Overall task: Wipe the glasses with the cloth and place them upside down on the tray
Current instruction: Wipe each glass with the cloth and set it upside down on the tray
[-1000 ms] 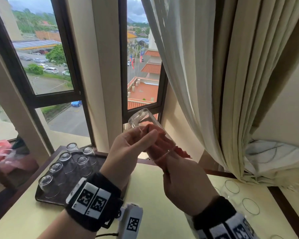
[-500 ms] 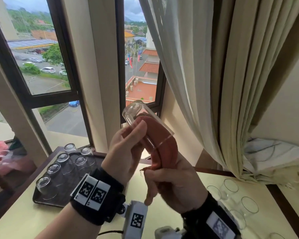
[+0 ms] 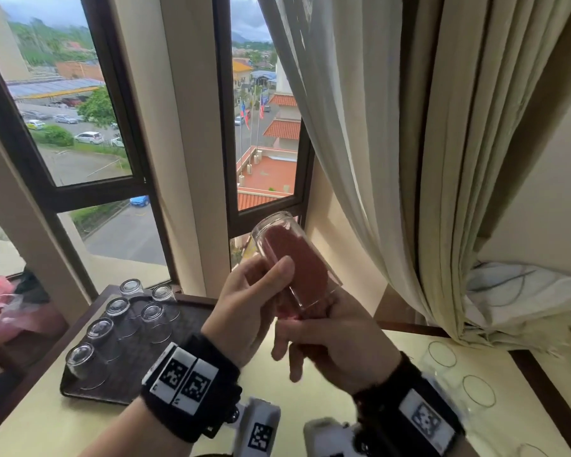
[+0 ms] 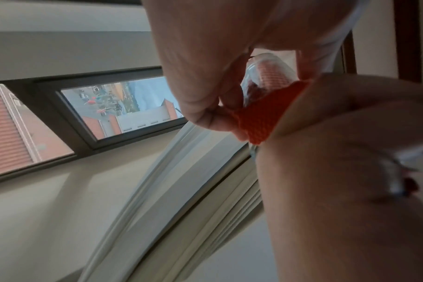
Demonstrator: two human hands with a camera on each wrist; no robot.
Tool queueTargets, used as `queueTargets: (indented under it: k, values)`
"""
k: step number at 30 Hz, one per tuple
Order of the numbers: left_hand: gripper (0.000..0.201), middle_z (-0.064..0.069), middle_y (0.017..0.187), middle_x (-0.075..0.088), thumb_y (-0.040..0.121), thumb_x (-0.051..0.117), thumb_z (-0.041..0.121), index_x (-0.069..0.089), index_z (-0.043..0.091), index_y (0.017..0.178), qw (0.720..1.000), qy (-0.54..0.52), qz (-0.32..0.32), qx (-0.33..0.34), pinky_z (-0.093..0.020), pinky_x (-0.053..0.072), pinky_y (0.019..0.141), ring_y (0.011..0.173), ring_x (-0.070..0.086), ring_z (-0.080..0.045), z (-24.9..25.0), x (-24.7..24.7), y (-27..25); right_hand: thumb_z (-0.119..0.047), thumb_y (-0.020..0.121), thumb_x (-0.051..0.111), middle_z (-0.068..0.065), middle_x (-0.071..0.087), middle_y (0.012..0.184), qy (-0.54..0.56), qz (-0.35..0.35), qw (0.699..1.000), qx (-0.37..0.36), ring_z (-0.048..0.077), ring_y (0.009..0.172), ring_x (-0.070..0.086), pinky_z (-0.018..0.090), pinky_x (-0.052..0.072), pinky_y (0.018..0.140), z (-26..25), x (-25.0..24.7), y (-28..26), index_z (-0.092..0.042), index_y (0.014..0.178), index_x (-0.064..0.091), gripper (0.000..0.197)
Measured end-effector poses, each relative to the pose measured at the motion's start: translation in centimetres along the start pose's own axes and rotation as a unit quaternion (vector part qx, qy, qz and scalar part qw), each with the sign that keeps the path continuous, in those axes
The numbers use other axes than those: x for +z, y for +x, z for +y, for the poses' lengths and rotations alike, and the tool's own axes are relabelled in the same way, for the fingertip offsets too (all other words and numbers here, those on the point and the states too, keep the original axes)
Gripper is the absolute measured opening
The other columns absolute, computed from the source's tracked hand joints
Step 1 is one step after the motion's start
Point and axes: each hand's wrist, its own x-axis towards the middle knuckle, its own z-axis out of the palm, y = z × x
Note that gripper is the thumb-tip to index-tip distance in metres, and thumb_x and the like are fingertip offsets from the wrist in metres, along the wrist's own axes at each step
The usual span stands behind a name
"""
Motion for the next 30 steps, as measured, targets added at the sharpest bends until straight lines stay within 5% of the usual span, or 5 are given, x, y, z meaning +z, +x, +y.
queueTargets:
  k: [4, 8, 15, 20, 30]
  values:
    - [0.022, -0.015, 0.087, 0.076, 0.076, 0.095, 0.027, 0.083, 0.015, 0.09, 0.999, 0.022, 0.025, 0.028, -0.029, 0.063, 0.067, 0.076, 0.077, -0.025, -0.4, -0.4, 0.5, 0.014, 0.085, 0.063, 0.015, 0.071, 0.118, 0.247, -0.022, 0.969, -0.003, 0.01, 0.049, 0.053, 0.019, 0.044, 0.039, 1.1, 0.4, -0.5, -0.01, 0.15, 0.053, 0.07]
    - [0.051, -0.015, 0.1, 0.078, 0.067, 0.098, 0.05, 0.083, 0.016, 0.101, 0.995, 0.054, 0.076, 0.042, -0.031, 0.063, 0.084, 0.096, 0.074, -0.028, 0.2, -1.7, 1.1, 0.015, 0.093, 0.056, 0.015, 0.062, 0.063, -0.184, 0.105, 0.977, 0.031, 0.016, 0.047, 0.061, 0.025, 0.05, 0.044, 0.2, -0.8, -0.7, -0.011, 0.116, 0.067, 0.036]
    - [0.026, -0.01, 0.092, 0.081, 0.089, 0.084, 0.035, 0.077, 0.012, 0.097, 0.977, 0.203, 0.062, 0.03, -0.027, 0.063, 0.078, 0.089, 0.077, -0.021, 0.1, -0.5, 1.1, -0.009, 0.082, 0.049, 0.002, 0.076, 0.076, -0.756, 0.155, 0.623, -0.131, 0.021, 0.054, 0.069, 0.023, 0.049, 0.054, 2.6, -0.6, 0.8, -0.013, 0.102, 0.076, 0.033]
    - [0.024, -0.013, 0.086, 0.076, 0.092, 0.079, 0.03, 0.077, 0.007, 0.096, 0.994, 0.097, 0.02, -0.052, -0.026, 0.06, 0.066, 0.074, 0.074, -0.021, 0.3, -1.3, 0.8, 0.006, 0.09, 0.059, -0.001, 0.072, 0.08, -0.154, 0.05, 0.987, -0.015, 0.022, 0.059, 0.07, 0.027, 0.051, 0.043, 1.6, -0.1, 0.7, -0.019, 0.136, 0.055, 0.052]
    - [0.061, -0.031, 0.123, 0.069, 0.071, 0.094, 0.016, 0.07, -0.003, 0.124, 0.998, -0.011, 0.023, -0.053, -0.042, 0.061, 0.1, 0.113, 0.068, -0.042, -2.2, -3.3, 0.3, -0.034, 0.086, 0.075, 0.01, 0.056, 0.077, 0.189, 0.217, 0.957, -0.017, 0.008, 0.038, 0.034, 0.021, 0.037, 0.034, 2.5, 0.6, 0.2, -0.002, 0.125, 0.069, 0.051]
